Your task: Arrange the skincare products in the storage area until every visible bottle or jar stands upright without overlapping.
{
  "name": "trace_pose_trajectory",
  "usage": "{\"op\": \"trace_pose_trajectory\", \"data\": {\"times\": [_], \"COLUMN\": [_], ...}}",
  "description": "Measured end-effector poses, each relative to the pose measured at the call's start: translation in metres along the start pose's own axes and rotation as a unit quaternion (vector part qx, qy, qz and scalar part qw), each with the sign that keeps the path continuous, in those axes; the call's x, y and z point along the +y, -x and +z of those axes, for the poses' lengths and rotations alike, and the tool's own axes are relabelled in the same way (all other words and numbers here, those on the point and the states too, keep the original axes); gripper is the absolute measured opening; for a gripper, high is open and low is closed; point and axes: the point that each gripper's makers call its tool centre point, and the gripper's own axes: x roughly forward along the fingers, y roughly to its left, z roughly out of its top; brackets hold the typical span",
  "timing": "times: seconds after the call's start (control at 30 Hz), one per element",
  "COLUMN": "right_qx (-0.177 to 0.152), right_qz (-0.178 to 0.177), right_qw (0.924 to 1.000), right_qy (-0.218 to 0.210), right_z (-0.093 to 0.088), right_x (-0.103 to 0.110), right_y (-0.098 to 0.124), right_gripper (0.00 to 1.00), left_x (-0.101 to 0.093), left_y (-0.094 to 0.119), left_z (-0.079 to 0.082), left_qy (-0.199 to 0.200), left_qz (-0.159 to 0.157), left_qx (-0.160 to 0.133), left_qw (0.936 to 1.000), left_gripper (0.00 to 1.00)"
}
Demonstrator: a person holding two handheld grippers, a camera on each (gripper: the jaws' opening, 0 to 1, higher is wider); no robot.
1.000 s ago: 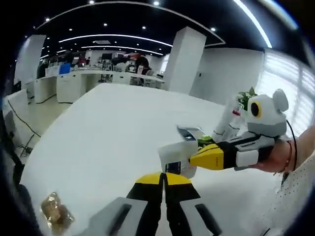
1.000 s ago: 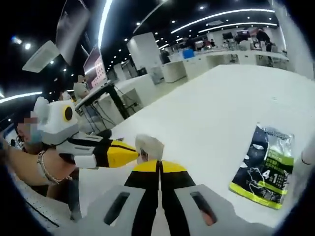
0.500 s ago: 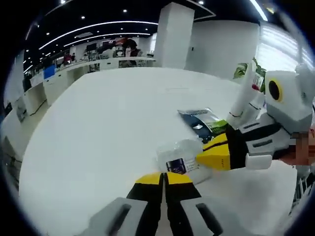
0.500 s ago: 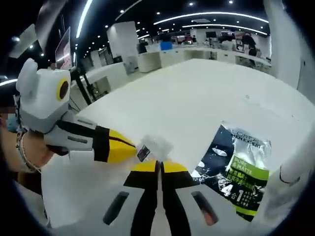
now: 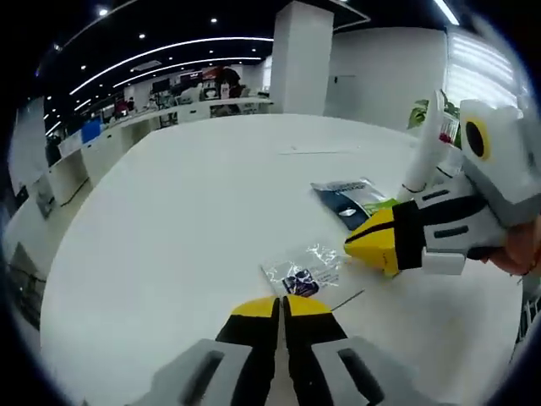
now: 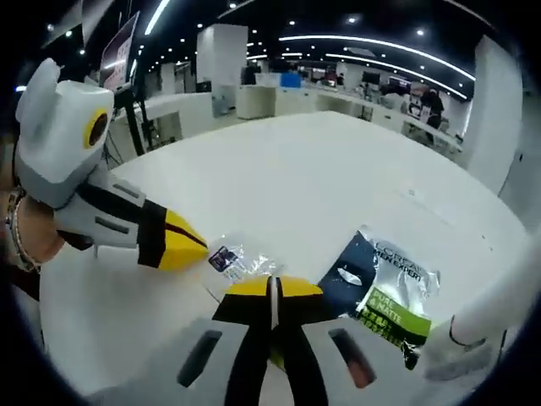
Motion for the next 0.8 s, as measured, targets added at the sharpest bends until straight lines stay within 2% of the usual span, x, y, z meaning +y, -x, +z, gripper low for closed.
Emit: {"op": "trace_pose_trajectory", "data": {"times": [0.07, 0.1, 0.17, 0.2, 0.23, 0.27, 0.3, 0.37, 0.53, 0.57, 0.67, 0.7, 0.77, 0.8], "right_qx": [0.006, 0.024, 0.037, 0.062, 0.055, 0.03, 0.037, 0.037, 0.037, 0.023, -0.055, -0.073, -0.091, -0.093], "right_qz": [0.005, 0.011, 0.015, 0.016, 0.012, 0.012, 0.012, 0.014, 0.013, 0.006, 0.015, 0.021, 0.022, 0.026], "right_qw": [0.9999, 0.9994, 0.999, 0.9972, 0.9976, 0.9979, 0.9976, 0.9975, 0.997, 0.9975, 0.9983, 0.9969, 0.9947, 0.9936], "right_qy": [0.014, 0.024, 0.023, 0.039, 0.042, 0.056, 0.057, 0.059, 0.067, 0.067, -0.006, -0.021, -0.043, -0.058], "right_z": [-0.002, -0.008, -0.013, -0.023, -0.021, -0.015, -0.016, -0.016, -0.014, -0.008, 0.02, 0.027, 0.034, 0.035], "right_x": [0.006, 0.011, 0.013, 0.014, 0.013, 0.012, 0.012, 0.012, 0.01, 0.007, 0.007, 0.008, 0.008, 0.008], "right_y": [-0.003, -0.005, -0.007, -0.007, -0.007, -0.006, -0.006, -0.008, -0.005, -0.001, 0.012, 0.019, 0.027, 0.029], "right_gripper": [0.0, 0.0, 0.0, 0.0, 0.0, 0.0, 0.0, 0.0, 0.0, 0.0, 0.0, 0.0, 0.0, 0.0], "left_x": [0.0, 0.0, -0.001, -0.001, -0.001, 0.001, 0.003, 0.01, 0.025, 0.028, 0.043, 0.051, 0.067, 0.079], "left_y": [-0.001, -0.002, -0.001, -0.001, 0.0, 0.002, 0.004, 0.011, 0.043, 0.05, 0.083, 0.098, 0.121, 0.133], "left_z": [0.001, 0.001, 0.001, 0.002, 0.003, 0.004, 0.007, 0.015, 0.027, 0.029, 0.03, 0.025, 0.009, -0.005], "left_qy": [-0.007, -0.008, -0.013, -0.016, -0.019, -0.02, -0.02, -0.01, 0.014, 0.015, 0.023, 0.03, 0.044, 0.057], "left_qz": [0.002, 0.001, 0.003, 0.005, 0.007, 0.011, 0.015, 0.028, 0.049, 0.054, 0.08, 0.095, 0.124, 0.144], "left_qx": [-0.002, -0.002, -0.004, -0.008, -0.014, -0.017, -0.026, -0.056, -0.088, -0.098, -0.134, -0.145, -0.149, -0.146], "left_qw": [1.0, 1.0, 0.9999, 0.9998, 0.9997, 0.9996, 0.9993, 0.998, 0.9948, 0.9936, 0.9875, 0.9844, 0.98, 0.9771], "left_gripper": [0.03, 0.03, 0.04, 0.05, 0.07, 0.11, 0.17, 0.22, 0.21, 0.21, 0.21, 0.21, 0.21, 0.21]}}
